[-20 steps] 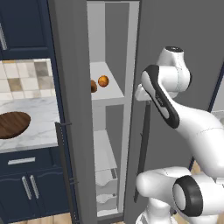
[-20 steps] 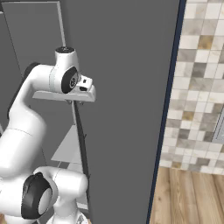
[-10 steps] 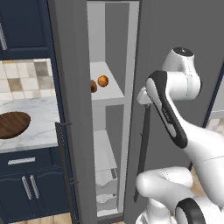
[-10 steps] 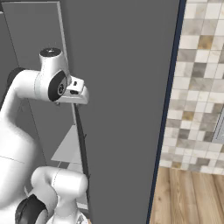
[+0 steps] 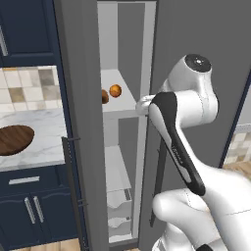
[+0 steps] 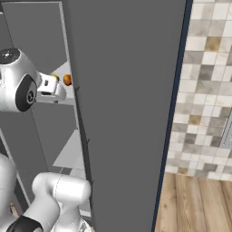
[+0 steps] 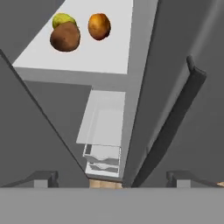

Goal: Take the peach, pear, and potato from the freezer and place them in the bowl on the counter.

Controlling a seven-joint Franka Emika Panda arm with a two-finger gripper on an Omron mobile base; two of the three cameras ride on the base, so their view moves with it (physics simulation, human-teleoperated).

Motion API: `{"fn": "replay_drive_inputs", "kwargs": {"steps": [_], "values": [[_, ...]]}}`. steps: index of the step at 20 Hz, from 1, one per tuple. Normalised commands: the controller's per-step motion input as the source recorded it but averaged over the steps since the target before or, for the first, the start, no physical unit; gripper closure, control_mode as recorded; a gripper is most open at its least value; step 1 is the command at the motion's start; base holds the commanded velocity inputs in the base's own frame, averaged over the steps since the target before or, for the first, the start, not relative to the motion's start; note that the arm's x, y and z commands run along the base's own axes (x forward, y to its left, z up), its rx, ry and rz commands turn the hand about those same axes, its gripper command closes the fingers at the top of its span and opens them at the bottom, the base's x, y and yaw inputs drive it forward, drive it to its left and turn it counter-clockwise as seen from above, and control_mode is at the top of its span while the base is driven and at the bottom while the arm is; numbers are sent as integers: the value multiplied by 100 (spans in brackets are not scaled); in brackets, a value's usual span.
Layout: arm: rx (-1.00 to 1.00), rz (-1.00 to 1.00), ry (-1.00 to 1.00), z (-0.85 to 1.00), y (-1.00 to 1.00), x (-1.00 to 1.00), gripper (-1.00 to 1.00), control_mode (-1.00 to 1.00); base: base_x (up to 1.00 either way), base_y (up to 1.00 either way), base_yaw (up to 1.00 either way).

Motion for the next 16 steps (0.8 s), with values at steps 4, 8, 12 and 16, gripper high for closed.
{"fn": "replay_drive_inputs", "kwargs": {"steps": [4,8,12,16], "values": [[10,2,6,42,79,18,-100,-100,0,0,0],[18,5,16,4,29,49,-100,-100,0,0,0],[10,5,-1,-12,2,24,-100,-100,0,0,0],[2,2,-16,-4,22,18,-100,-100,0,0,0]]}}
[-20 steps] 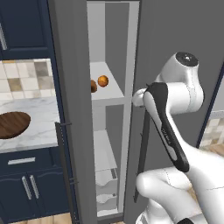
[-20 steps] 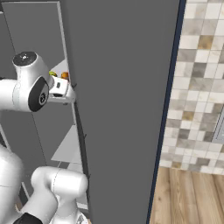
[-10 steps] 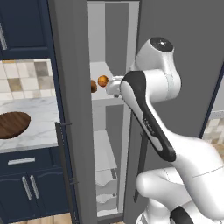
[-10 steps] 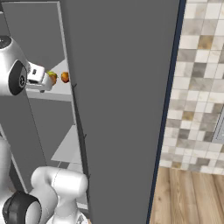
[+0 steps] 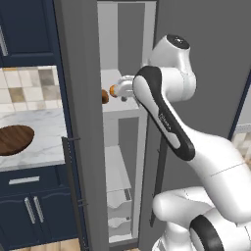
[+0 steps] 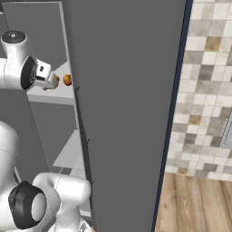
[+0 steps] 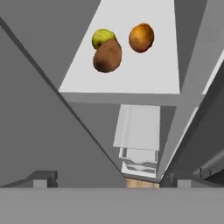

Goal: Take the peach, pear, and potato from the freezer and place them in the bowl on the counter.

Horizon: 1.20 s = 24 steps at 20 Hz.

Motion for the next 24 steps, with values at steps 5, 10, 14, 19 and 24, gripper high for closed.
{"fn": "replay_drive_inputs", "kwargs": {"steps": [5,10,14,19,24], "values": [[0,0,-4,-9,28,50,-100,-100,0,0,0],[0,-2,2,-4,23,67,-100,-100,0,0,0],[0,-2,8,-6,24,67,-100,-100,0,0,0],[0,0,5,-30,9,56,-100,-100,0,0,0],[0,0,0,-31,6,52,-100,-100,0,0,0]]}}
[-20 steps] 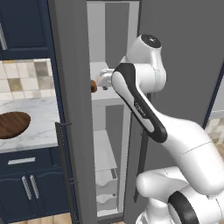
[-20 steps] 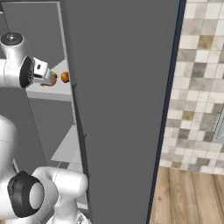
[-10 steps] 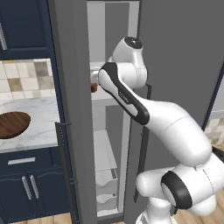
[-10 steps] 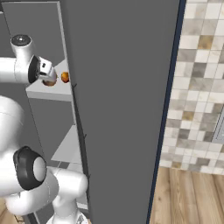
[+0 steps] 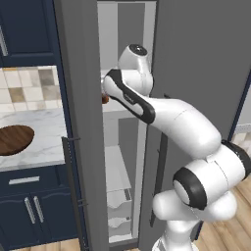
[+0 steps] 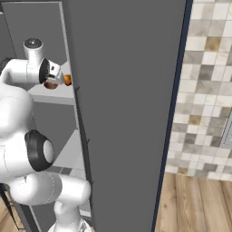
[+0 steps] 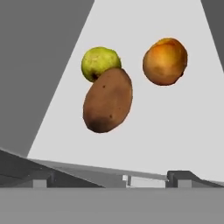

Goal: Take the peach, pear, and potato from the freezer and place them in the bowl on the counter.

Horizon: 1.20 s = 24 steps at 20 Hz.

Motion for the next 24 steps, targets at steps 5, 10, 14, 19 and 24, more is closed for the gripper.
{"fn": "replay_drive_inputs", "kwargs": {"steps": [5,10,14,19,24], "values": [[0,0,2,-39,9,47,-100,-100,0,0,0],[0,0,0,-21,20,60,-100,-100,0,0,0],[0,0,2,-34,21,56,-100,-100,0,0,0],[0,0,0,-18,9,29,100,-100,0,0,0],[0,0,-6,1,-1,-18,100,-100,0,0,0]]}}
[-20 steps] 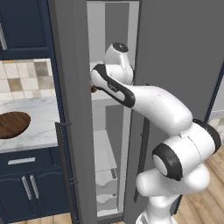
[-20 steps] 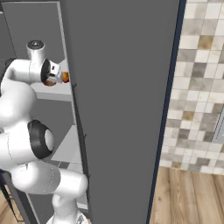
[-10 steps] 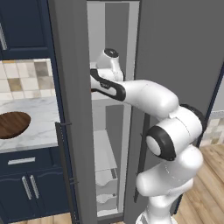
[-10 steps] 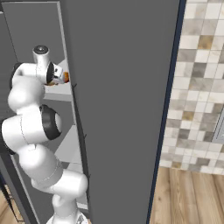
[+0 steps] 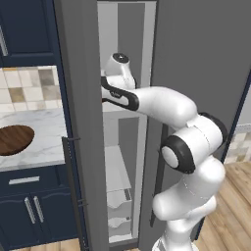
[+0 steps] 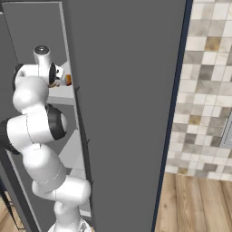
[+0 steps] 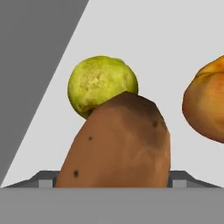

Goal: Take the peach, pear, and potato from the freezer and place them in the bowl on the counter.

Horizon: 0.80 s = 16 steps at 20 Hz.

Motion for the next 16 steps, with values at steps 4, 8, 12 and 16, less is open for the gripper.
{"fn": "replay_drive_inputs", "kwargs": {"steps": [4,8,12,16], "values": [[6,-1,-18,41,-41,-89,100,-100,0,0,0],[11,0,-26,45,-91,-100,100,-100,0,0,0],[5,0,-20,25,-90,-100,100,-100,0,0,0],[0,-2,1,7,-48,-100,100,-100,0,0,0]]}}
